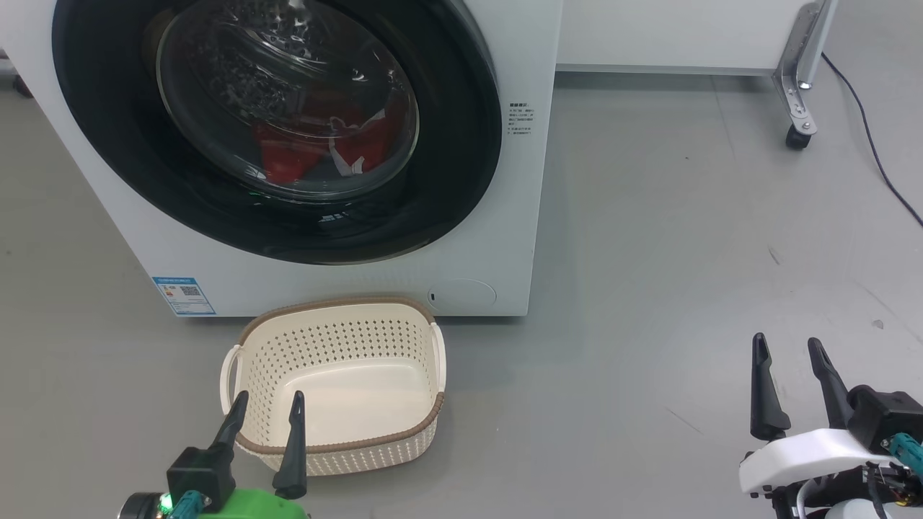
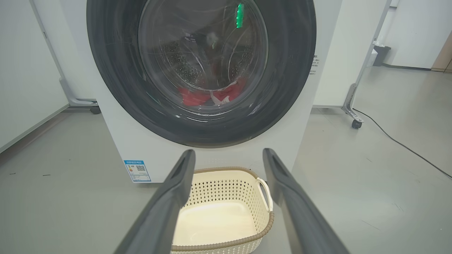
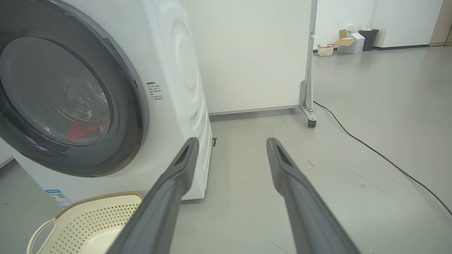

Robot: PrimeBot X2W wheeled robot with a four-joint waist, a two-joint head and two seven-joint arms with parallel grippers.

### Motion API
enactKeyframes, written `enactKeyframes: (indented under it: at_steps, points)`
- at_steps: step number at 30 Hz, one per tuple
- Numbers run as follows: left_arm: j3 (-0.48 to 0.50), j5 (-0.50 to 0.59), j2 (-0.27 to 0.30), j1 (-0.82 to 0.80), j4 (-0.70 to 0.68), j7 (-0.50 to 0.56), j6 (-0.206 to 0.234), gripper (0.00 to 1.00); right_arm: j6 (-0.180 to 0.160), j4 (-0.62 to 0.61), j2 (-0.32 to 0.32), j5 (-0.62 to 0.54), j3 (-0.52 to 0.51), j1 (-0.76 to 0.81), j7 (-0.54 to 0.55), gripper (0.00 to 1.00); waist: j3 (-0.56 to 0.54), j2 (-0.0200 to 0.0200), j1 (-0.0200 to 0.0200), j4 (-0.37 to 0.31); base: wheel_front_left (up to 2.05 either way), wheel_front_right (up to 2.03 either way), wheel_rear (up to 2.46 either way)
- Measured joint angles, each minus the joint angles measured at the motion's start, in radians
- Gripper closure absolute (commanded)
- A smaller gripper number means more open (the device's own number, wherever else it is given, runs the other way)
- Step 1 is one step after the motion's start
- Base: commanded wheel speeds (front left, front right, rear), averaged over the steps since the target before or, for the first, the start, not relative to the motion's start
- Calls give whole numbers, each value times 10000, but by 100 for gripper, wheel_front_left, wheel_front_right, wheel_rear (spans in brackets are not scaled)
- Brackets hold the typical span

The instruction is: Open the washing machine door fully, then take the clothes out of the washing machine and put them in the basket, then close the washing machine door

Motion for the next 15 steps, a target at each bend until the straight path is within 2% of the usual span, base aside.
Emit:
enactKeyframes:
  at_steps: [14,15]
  points:
    - [-21,-10,0,-9,35,0,2,0,0,29,-2,-2,35,-7,-31,0,30,0,0,20,0,0,0]
    - [-27,-10,0,-11,35,0,2,0,0,29,-2,-2,38,-7,-33,3,37,0,0,22,0,0,0]
